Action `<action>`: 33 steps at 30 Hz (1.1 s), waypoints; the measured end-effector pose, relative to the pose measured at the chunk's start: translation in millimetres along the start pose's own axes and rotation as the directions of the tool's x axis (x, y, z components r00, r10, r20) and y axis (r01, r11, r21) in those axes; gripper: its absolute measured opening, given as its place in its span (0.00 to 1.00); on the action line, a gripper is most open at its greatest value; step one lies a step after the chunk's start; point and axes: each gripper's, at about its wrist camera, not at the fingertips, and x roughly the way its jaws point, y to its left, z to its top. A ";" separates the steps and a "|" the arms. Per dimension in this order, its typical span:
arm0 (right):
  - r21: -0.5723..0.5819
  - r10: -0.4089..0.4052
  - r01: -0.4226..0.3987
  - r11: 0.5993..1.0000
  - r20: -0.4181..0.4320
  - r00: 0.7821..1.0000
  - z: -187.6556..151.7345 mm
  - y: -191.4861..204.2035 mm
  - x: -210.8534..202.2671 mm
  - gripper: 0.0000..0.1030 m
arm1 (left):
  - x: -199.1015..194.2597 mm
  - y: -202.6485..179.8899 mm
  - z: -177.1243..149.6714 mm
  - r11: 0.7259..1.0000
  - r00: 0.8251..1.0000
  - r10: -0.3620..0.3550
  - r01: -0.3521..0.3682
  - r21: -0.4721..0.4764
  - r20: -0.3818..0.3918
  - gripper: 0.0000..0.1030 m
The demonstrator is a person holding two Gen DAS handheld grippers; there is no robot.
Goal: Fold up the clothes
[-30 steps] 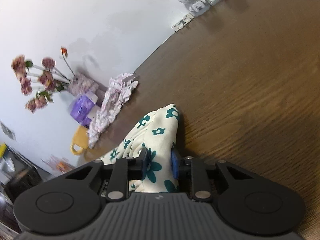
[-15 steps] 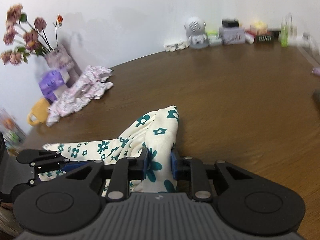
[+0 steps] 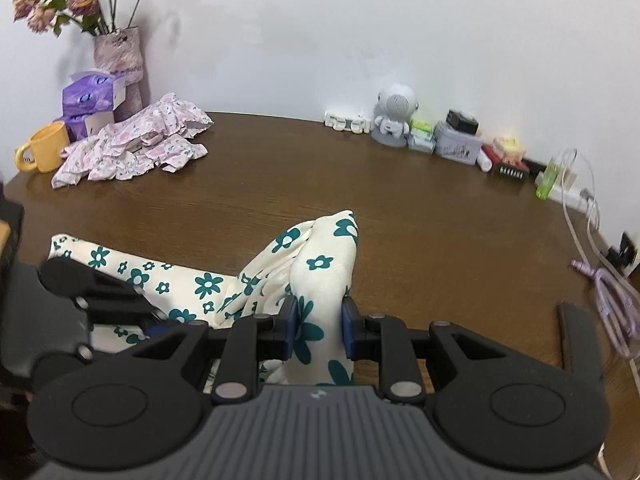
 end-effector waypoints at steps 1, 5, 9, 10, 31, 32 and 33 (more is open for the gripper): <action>-0.017 -0.009 0.009 1.000 0.000 1.000 0.2 3.0 -1.0 0.21 | -0.3 2.7 1.3 1.000 1.000 -0.001 0.001 0.012 -0.004 0.14; -0.057 -0.030 0.029 0.998 -0.006 1.000 2.5 11.4 -2.0 0.21 | 3.2 2.4 4.2 0.993 0.998 -0.036 0.041 0.112 -0.045 0.25; -0.069 -0.033 0.033 0.997 -0.007 0.999 4.0 12.5 -1.2 0.21 | -7.7 -0.9 3.8 0.981 0.997 -0.074 0.079 0.180 -0.031 0.40; -0.069 -0.033 0.032 0.997 -0.007 0.999 3.9 11.7 -0.6 0.21 | -9.5 -0.8 3.5 0.978 0.996 -0.081 0.084 0.193 -0.026 0.40; -0.087 -0.004 0.003 0.996 -0.012 1.000 3.2 3.8 3.9 0.21 | 5.9 12.9 19.8 0.921 0.967 -0.196 0.239 0.308 -0.164 0.82; -0.091 -0.005 0.004 0.996 -0.011 1.000 3.3 4.4 3.8 0.21 | 6.9 13.3 20.1 0.917 0.969 -0.193 0.234 0.324 -0.155 0.82; -0.094 -0.005 0.004 0.996 -0.010 1.000 3.5 5.1 3.8 0.21 | 8.6 13.5 20.2 0.912 0.970 -0.193 0.233 0.339 -0.148 0.82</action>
